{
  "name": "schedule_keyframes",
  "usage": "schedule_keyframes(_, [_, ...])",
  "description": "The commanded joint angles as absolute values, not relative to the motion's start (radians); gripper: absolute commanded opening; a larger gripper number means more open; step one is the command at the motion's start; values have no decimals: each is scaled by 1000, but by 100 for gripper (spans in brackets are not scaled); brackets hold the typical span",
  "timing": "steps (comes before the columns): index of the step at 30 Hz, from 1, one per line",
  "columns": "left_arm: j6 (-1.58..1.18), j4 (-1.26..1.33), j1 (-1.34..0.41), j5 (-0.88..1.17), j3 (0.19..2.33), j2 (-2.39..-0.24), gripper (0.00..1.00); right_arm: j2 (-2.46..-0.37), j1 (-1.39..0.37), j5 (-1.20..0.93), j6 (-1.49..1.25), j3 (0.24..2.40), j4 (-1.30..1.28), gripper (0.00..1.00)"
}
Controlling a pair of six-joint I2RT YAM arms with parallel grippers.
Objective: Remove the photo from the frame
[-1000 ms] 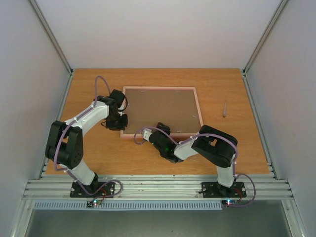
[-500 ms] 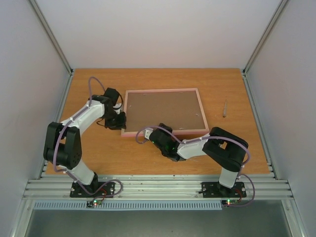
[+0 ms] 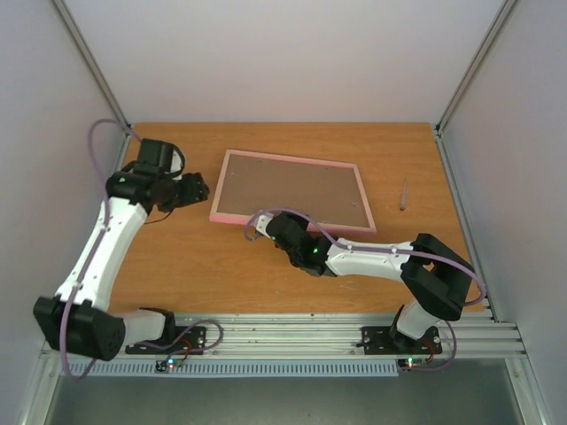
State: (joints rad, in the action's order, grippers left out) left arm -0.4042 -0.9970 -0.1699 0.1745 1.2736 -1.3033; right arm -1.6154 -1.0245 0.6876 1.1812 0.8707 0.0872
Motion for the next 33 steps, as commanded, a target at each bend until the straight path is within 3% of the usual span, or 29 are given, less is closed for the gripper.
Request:
schedule_keyframes(1, [-415, -1069, -161, 54, 1350, -1199, 76, -1553, -1022, 633, 1071, 967, 114, 1])
schedule_keyframes(12, [-436, -1054, -161, -122, 1266, -928, 93, -1513, -999, 466, 877, 1164, 55, 1])
schedule_keyframes(24, [-472, -1046, -161, -86, 1200, -874, 94, -1544, -948, 326, 509, 1305, 150, 1])
schedule_keyframes(33, [-467, -1039, -161, -73, 1185, -875, 94, -1551, -877, 250, 148, 1287, 210, 1])
